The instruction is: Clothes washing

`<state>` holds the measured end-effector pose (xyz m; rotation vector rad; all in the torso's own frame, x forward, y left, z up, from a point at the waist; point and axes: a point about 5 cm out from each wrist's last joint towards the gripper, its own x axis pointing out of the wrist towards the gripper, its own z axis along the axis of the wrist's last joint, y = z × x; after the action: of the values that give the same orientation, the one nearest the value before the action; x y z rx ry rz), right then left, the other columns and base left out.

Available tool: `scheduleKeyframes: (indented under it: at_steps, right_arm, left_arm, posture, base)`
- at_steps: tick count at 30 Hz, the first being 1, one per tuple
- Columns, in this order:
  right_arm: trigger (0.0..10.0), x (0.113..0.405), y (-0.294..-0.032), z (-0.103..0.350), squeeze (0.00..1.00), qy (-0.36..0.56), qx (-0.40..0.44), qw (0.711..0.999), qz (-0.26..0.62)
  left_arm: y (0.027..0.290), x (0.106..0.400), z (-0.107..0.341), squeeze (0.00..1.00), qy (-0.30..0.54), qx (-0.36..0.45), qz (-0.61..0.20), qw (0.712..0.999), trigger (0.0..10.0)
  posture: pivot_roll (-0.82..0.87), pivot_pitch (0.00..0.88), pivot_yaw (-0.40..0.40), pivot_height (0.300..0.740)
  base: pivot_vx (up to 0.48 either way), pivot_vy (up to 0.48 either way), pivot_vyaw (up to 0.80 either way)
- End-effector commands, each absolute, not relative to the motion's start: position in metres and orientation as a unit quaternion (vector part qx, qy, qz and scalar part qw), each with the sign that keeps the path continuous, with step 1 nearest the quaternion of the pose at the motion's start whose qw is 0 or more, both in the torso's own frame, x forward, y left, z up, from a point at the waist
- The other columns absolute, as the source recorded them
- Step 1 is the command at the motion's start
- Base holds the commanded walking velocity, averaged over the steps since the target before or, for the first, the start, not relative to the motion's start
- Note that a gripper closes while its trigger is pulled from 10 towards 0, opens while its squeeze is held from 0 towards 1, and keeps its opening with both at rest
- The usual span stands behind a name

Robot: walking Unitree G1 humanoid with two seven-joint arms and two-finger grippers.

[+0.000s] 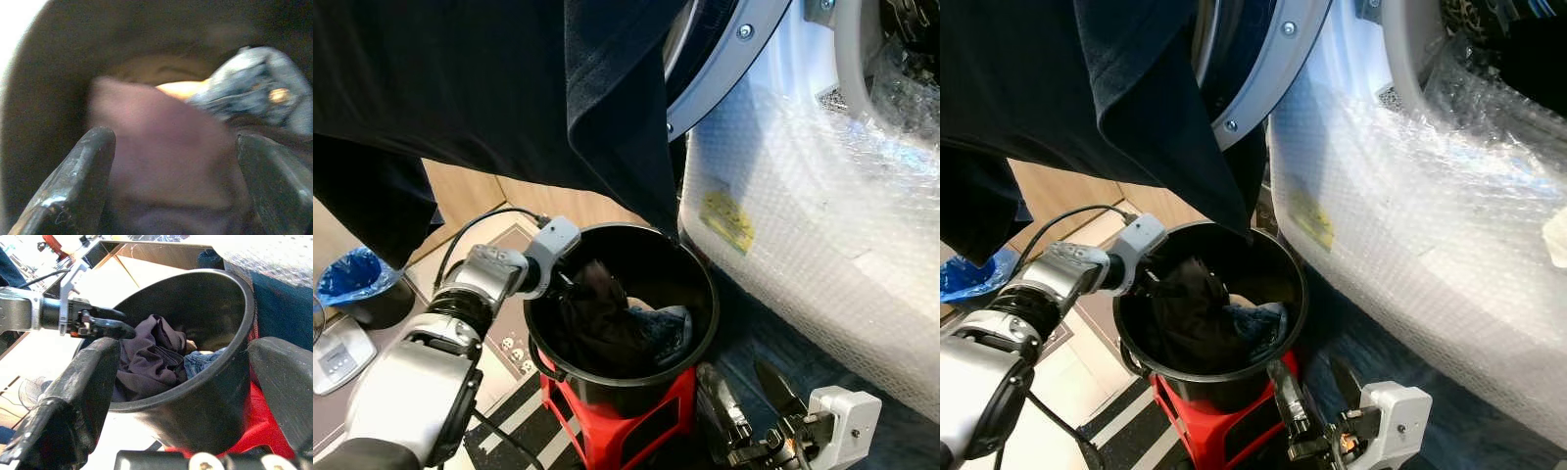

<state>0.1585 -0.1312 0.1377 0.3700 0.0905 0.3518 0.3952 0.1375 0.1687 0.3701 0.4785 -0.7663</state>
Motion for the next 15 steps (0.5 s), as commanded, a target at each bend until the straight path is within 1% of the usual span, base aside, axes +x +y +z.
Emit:
scheduleKeyframes:
  at_steps: [1,8,15]
  right_arm:
    - [10.0,0.157,-0.130,0.132,0.00,0.057,0.186,0.967,0.167]
    - [10.0,0.156,-0.130,0.132,0.00,0.056,0.187,0.967,0.166]
    - [10.0,0.156,-0.131,0.133,0.00,0.056,0.186,0.967,0.163]
  left_arm:
    - [0.134,0.394,0.169,0.00,0.232,0.165,-0.381,0.880,10.0]
    - [0.122,0.390,0.160,0.00,0.247,0.144,-0.407,0.868,10.0]
    - [0.116,0.384,0.150,0.00,0.276,0.099,-0.415,0.861,10.0]
  posture:
    - [-0.22,0.259,0.057,0.740]
    - [-0.22,0.259,0.061,0.740]
    - [-0.22,0.265,0.059,0.740]
  base:
    - [0.000,0.000,0.00]
    - [0.000,0.000,0.00]
    - [0.000,0.000,0.00]
